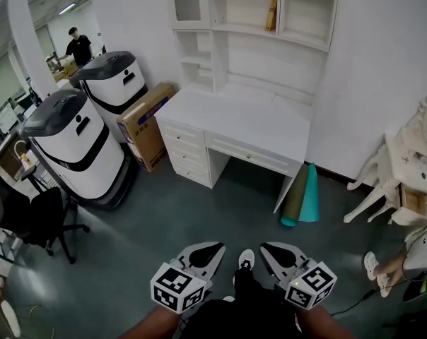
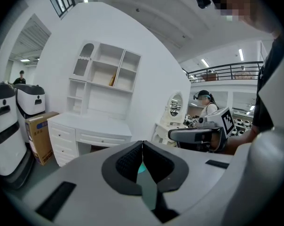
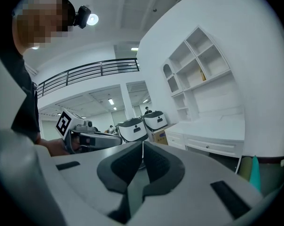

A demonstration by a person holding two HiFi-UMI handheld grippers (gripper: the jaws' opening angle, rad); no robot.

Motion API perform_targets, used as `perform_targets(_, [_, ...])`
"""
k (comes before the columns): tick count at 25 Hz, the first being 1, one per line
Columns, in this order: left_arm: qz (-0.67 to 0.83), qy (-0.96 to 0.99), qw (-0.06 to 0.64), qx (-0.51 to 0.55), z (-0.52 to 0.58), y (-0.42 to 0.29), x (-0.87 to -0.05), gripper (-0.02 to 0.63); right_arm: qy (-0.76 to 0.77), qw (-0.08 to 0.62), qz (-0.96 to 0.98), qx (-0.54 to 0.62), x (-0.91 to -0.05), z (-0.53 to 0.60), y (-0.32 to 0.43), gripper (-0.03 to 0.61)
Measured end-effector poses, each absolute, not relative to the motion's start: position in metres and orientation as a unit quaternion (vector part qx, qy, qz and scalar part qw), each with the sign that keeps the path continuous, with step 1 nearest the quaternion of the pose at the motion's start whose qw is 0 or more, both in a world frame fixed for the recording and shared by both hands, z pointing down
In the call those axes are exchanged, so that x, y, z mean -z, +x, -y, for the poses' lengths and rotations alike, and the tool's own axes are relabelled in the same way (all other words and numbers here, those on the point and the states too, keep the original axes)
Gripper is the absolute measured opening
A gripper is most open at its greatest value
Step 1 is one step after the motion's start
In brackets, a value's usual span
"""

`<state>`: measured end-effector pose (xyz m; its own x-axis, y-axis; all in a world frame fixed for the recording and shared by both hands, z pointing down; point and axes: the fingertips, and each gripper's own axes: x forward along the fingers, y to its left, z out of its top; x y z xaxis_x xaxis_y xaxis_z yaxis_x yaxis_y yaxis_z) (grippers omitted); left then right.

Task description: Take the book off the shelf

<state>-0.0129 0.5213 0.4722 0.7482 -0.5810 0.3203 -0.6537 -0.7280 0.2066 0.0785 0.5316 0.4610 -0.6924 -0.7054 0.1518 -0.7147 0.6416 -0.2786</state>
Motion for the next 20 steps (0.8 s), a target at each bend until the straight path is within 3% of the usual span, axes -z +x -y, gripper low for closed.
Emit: perform_targets(20, [0.345, 0.916, 0.162, -0.123, -0.406, -0.009, -0.481, 0.011, 0.399, -0.013, 0.899, -0.181, -0.472, -0.407, 0.096, 0.028])
